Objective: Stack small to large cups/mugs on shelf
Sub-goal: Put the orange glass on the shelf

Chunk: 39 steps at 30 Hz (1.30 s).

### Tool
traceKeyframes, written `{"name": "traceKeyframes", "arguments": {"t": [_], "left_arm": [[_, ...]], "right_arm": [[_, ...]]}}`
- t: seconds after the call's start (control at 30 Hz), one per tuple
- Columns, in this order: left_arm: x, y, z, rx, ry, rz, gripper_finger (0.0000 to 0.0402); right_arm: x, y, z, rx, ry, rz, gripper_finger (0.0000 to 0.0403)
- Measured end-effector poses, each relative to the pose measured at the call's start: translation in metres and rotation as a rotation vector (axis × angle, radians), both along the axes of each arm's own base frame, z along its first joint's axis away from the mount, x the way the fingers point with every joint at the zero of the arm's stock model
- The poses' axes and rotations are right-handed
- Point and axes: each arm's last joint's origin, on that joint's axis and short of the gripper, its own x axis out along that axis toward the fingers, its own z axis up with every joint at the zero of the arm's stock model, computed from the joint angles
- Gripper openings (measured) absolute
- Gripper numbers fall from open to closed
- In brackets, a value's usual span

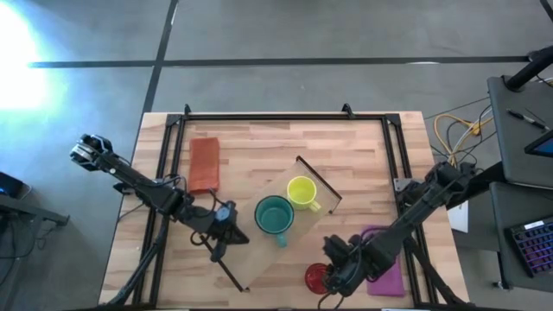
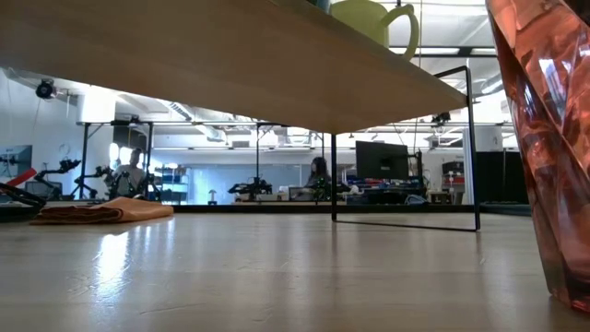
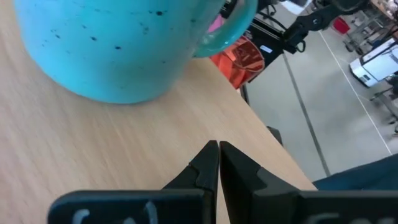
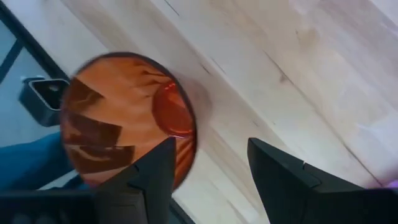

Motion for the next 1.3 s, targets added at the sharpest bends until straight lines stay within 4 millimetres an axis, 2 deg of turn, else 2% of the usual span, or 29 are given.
{"name": "traceKeyframes", "arguments": {"t": [0.23, 0.4, 0.57, 0.73, 0.9, 1.07, 1.3], "left_arm": [[-0.001, -0.002, 0.0, -0.023, 0.009, 0.002, 0.0], [-0.001, -0.001, 0.0, -0.023, 0.01, 0.002, 0.0], [-0.001, -0.002, 0.0, -0.021, 0.011, 0.002, 0.0], [-0.002, -0.001, -0.001, -0.016, 0.02, 0.002, 0.0], [-0.002, -0.001, 0.004, -0.024, 0.006, 0.004, 0.0], [-0.004, 0.002, 0.016, -0.029, -0.044, 0.047, 0.0], [-0.015, 0.01, 0.022, -0.024, -0.085, 0.102, 0.0]], "right_arm": [[-0.006, -0.006, -0.029, -0.017, 0.03, -0.041, 0.019], [-0.003, -0.004, -0.04, 0.038, -0.02, -0.039, 0.0163], [-0.001, -0.004, -0.041, 0.039, -0.037, -0.018, 0.0105], [0.001, -0.007, -0.04, 0.016, -0.037, 0.058, 0.0021], [0.011, -0.004, -0.019, 0.095, -0.053, 0.191, 0.0012], [0.016, -0.007, 0.03, 0.072, -0.189, 0.284, 0.001], [0.028, -0.026, 0.092, -0.085, -0.313, 0.38, 0.001]]}}
